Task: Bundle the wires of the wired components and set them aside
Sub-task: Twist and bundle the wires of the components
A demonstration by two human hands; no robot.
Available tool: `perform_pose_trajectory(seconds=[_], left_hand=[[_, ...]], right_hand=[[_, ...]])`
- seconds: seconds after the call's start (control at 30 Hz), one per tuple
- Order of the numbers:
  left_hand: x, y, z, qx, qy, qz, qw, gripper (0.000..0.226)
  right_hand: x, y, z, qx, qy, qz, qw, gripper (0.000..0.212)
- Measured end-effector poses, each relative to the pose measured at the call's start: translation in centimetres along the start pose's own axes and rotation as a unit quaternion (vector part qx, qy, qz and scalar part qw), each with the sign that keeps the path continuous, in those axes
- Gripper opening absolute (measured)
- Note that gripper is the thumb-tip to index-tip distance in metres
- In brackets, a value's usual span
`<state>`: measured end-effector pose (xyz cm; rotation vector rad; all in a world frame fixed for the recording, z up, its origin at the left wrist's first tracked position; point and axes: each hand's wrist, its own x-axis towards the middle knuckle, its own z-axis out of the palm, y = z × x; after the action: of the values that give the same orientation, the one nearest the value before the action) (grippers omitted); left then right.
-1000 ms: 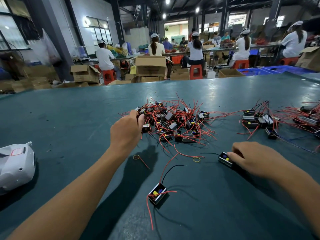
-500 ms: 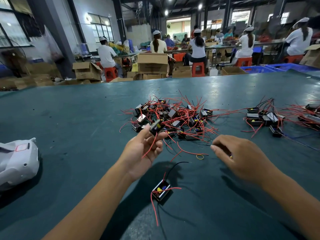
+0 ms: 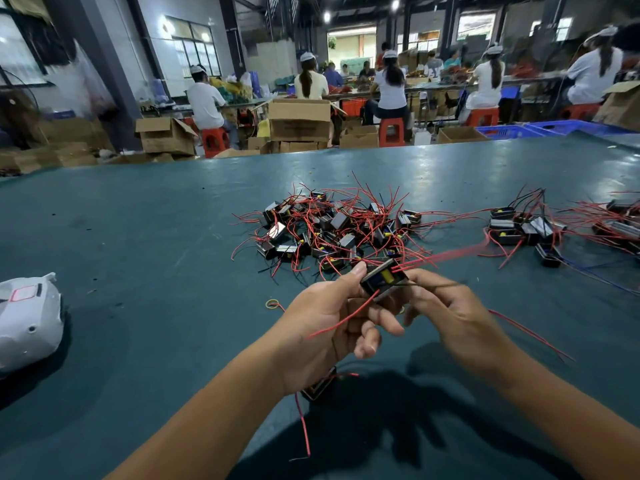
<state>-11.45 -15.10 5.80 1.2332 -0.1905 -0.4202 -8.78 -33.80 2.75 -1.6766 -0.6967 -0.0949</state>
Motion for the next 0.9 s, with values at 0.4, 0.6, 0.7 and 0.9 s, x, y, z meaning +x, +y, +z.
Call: perform_pose_trajectory(seconds=[0.4,0.6,0.7,0.9], left_hand=[[-0.9,-0.8,0.7,0.078,-0.031,0.027,0.996,0.049],[-0.9,-1.0,0.9,0.222,0.035,0.08,0.971,0.046],[-0.6,-1.1,0.1,0.256,0.095,0.144,0.951,0.04],[-1.1,-0.8,-0.4,0.311,0.124,0.234,0.913,0.023]], right_hand=[[0.0,-0.3,0.7,0.16,0.025,0.038,0.986,0.018],[0.0,-0.3,1.0,0.204,0.047,0.099,0.973,0.007],[0.2,-0.3,0.6,0.21,0.079,0.12,0.967,0.014],[0.4,-0.6,0.3,0.173,0.102,0.118,0.972,0.027]])
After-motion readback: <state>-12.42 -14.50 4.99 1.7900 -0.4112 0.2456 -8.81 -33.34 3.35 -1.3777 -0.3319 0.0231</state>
